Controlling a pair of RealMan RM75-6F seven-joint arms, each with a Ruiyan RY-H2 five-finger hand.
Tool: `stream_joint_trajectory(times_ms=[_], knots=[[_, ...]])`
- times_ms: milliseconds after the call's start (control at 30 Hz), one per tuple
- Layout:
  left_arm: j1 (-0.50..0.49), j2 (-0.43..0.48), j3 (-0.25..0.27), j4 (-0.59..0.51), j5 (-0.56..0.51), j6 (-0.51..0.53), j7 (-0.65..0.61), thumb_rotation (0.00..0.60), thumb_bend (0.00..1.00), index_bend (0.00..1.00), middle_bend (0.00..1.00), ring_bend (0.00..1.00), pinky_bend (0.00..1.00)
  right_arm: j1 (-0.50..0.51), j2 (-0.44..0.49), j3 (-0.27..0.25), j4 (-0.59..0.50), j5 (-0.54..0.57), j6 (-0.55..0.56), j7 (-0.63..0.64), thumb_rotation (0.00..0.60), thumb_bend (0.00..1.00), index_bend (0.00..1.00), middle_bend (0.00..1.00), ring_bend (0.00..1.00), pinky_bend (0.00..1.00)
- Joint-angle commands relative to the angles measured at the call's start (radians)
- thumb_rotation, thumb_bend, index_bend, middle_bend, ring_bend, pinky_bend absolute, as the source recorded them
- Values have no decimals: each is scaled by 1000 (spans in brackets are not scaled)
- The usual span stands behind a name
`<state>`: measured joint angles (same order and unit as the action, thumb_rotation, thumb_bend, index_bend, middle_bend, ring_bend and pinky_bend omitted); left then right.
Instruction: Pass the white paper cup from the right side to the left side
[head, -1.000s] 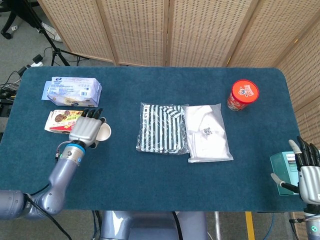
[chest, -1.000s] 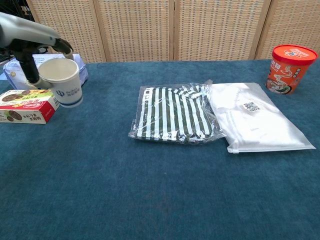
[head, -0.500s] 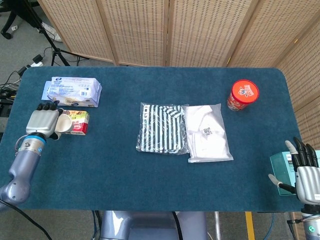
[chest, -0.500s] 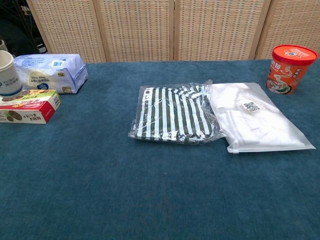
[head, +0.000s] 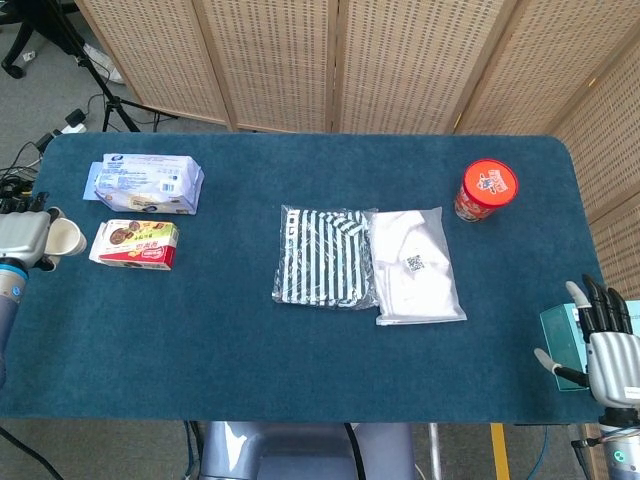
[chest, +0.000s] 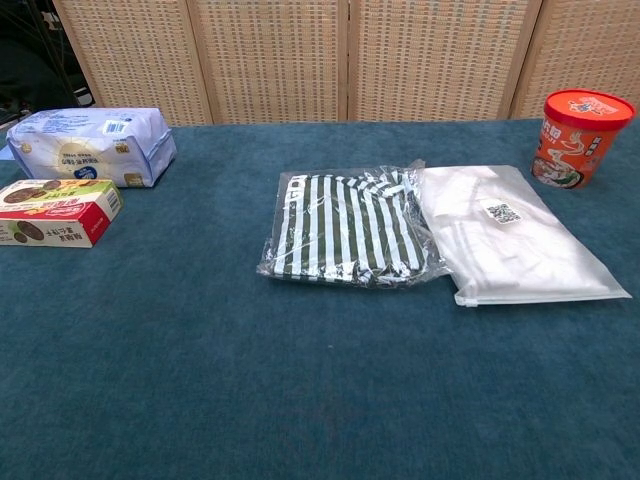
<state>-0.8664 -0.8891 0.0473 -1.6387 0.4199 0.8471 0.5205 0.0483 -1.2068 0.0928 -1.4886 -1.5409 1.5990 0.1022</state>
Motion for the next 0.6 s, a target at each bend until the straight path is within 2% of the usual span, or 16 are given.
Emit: stream_joint_trajectory(times_ms=[33, 133, 333, 600], knots=[[20, -18, -7, 43, 19, -19, -29, 600, 364, 353, 0, 0, 0, 0, -1, -1, 0, -1, -2, -4, 600, 130, 0, 0, 0, 0], [29, -38, -8, 87, 28, -36, -43, 600, 364, 356, 0, 0, 0, 1, -3, -1, 0, 0, -4, -10, 600, 126, 0, 0, 0, 0], [53, -129, -17, 278, 49, -104, -84, 600, 364, 358, 0, 0, 0, 7, -12, 5, 3, 16, -19, -30, 600, 130, 0, 0, 0, 0], [67, -174, -23, 426, 36, -197, -121, 600, 364, 359, 0, 0, 0, 10, -15, 4, 5, 23, -31, -40, 600, 129, 0, 0, 0, 0]])
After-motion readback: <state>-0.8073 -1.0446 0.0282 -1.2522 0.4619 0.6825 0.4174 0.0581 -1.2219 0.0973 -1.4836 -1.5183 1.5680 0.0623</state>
